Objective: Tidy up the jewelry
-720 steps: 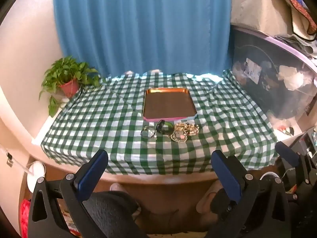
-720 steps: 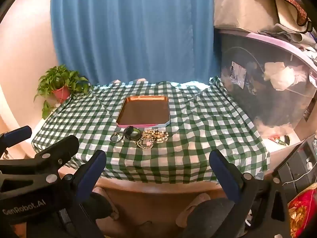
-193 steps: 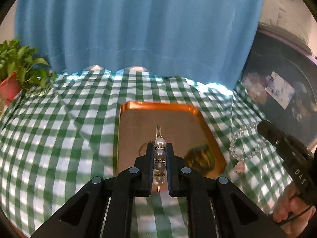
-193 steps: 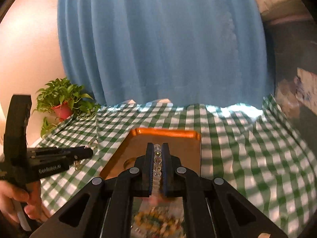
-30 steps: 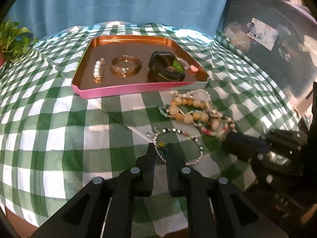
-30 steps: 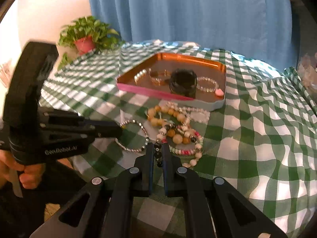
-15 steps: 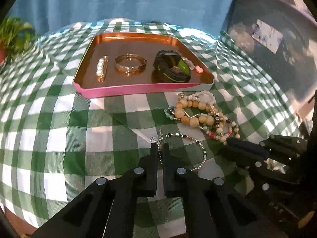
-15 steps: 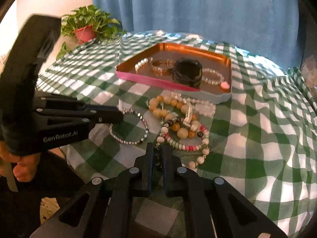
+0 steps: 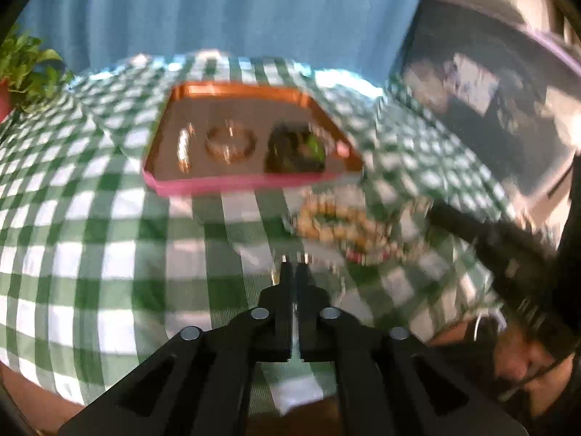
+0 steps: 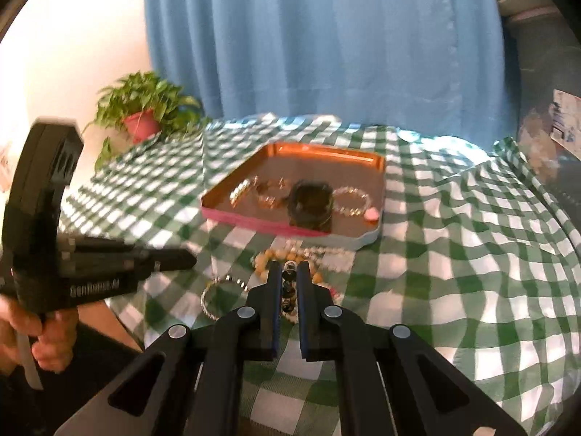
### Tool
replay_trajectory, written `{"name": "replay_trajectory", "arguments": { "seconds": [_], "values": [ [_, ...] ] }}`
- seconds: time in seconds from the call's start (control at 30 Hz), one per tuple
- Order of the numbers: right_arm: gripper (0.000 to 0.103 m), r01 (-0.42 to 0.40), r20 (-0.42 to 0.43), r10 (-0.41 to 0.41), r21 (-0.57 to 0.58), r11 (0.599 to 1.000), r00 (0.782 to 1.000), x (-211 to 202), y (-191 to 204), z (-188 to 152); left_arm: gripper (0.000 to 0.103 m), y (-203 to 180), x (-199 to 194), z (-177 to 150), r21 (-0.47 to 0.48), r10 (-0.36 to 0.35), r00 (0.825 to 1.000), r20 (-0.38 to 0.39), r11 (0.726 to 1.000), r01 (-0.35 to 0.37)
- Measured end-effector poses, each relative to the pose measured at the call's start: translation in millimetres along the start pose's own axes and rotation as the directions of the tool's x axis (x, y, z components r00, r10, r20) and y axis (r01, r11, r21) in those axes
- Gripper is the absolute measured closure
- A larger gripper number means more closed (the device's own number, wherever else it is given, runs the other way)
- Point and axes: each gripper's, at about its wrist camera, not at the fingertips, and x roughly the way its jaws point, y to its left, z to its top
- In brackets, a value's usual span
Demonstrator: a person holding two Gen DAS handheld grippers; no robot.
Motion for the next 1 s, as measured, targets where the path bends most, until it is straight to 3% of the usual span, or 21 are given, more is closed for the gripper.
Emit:
{"name": "replay_trajectory", "arguments": {
  "seconds": [0.17, 0.37, 0.5, 0.6, 0.63, 0.73, 0.77, 0.93, 1.0],
  "values": [
    [0.097, 0.009, 0.042, -0.010, 0.030, 1.000, 0.999, -16.5, -4.1, 6.0, 0.085, 2.4, 14.1, -16.8, -0.022, 0.026, 0.998, -0.065, 0.999, -0.028],
    [0.097, -0.009, 0.067, 0.008, 0.020, 1.000, 0.998, -29.4, 3.7, 5.9, 0.072, 0.3, 19.4, -12.8, -0.015, 0.031, 0.998, -0.052, 0.999, -0.032],
    [0.097, -0.027, 0.007, 0.027, 0.000, 1.000, 1.000, -16.9, 7.8, -5.0, 0.065, 2.8, 23.4, -7.6, -0.033, -0.003, 0.999, -0.046, 0.999, 0.001],
    [0.097, -0.025, -0.063, 0.024, -0.022, 0.999, 0.998, 0.3, 8.3, -19.1, 0.064, -3.2, 28.3, -4.2, 0.009, 0.030, 0.999, -0.030, 1.000, -0.030],
    [0.097, -0.027, -0.091, 0.025, -0.027, 0.999, 0.996, 7.7, 7.9, -22.6, 0.068, -7.8, 30.8, -3.4, 0.044, 0.055, 0.998, -0.022, 0.998, -0.054],
    [0.096, -0.025, -0.171, 0.020, -0.027, 0.999, 0.985, 27.8, 5.2, -32.3, 0.096, -13.3, 35.6, -4.7, 0.112, 0.134, 0.990, 0.031, 0.984, -0.137],
    [0.096, -0.009, -0.189, 0.005, -0.020, 1.000, 0.982, 33.2, 3.0, -35.4, 0.100, -9.2, 36.0, -2.8, 0.086, 0.108, 0.994, 0.025, 0.990, -0.110],
    [0.092, 0.007, -0.221, -0.009, -0.011, 1.000, 0.975, 43.7, -1.0, -39.8, 0.100, 4.8, 34.7, -0.5, 0.008, 0.049, 0.999, 0.007, 0.999, -0.049],
    [0.097, 0.015, -0.216, -0.018, -0.014, 1.000, 0.976, 43.6, -0.1, -39.8, 0.100, 11.4, 31.0, -0.6, -0.055, -0.008, 1.000, -0.009, 0.998, 0.007]
  ]
}}
